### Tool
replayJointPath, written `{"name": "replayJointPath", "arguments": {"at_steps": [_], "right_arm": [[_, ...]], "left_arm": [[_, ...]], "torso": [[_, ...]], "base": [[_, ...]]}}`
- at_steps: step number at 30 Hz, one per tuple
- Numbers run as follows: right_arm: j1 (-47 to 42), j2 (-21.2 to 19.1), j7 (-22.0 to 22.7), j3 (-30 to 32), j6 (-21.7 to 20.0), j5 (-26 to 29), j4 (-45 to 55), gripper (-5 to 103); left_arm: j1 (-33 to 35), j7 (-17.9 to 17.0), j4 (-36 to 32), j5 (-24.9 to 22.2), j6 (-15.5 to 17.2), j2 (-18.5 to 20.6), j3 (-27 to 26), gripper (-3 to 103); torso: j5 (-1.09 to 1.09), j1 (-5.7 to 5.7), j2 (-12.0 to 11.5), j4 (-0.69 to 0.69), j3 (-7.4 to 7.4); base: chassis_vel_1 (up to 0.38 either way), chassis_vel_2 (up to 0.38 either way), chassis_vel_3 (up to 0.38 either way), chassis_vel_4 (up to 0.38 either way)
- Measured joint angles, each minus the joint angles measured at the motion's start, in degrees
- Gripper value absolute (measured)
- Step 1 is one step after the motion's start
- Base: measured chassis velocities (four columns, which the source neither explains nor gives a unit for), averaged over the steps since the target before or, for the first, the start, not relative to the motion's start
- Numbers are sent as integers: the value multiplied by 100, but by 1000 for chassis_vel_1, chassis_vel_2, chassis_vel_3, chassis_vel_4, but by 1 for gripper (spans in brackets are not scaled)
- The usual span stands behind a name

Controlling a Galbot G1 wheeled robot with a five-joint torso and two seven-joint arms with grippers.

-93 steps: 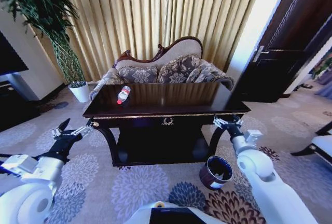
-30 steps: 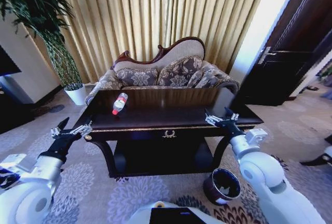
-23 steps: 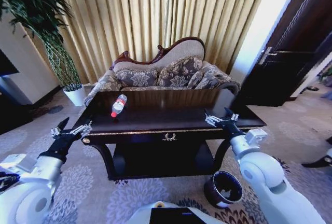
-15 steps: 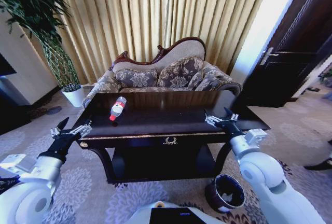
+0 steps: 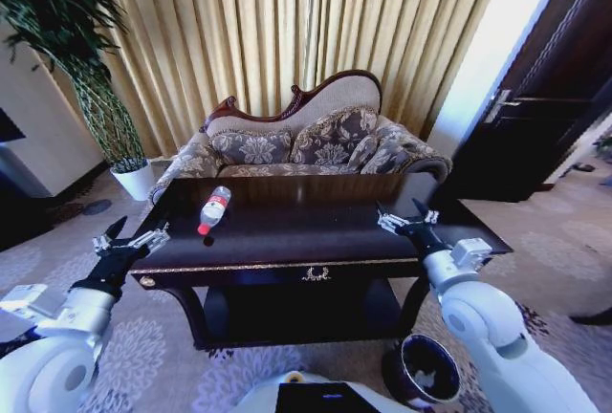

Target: Move to the front of the table and place the trash on the table into the trash bin.

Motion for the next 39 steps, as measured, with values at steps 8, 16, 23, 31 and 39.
{"name": "replayJointPath", "arguments": {"at_steps": [8,16,23,31,39], "right_arm": [[-16,32,18,-26,71,-20,3,100],[-48,58,20,-28,80,-54,2,100],[-37,52,20,-32,86,-65,-14,100],[-27,64,19,-45,106,-78,-39,100],[-60,10,26,-42,150,-79,-48,100]], "left_arm": [[-1,-58,0,-9,-10,-6,42,100],[-9,-13,0,-9,65,-10,45,100],[-21,-4,0,-7,81,-4,45,100],[-26,-14,0,11,85,-17,68,100],[-255,-626,0,-128,302,293,367,100]], "torso": [[0,0,0,-1,-1],[0,-1,0,-1,0],[0,-1,0,-1,0],[0,-1,0,-1,0],[-1,-1,0,0,-1]], "base": [[-18,23,19,-22],[0,0,0,0],[0,0,0,0],[0,0,0,0],[0,0,0,0]]}}
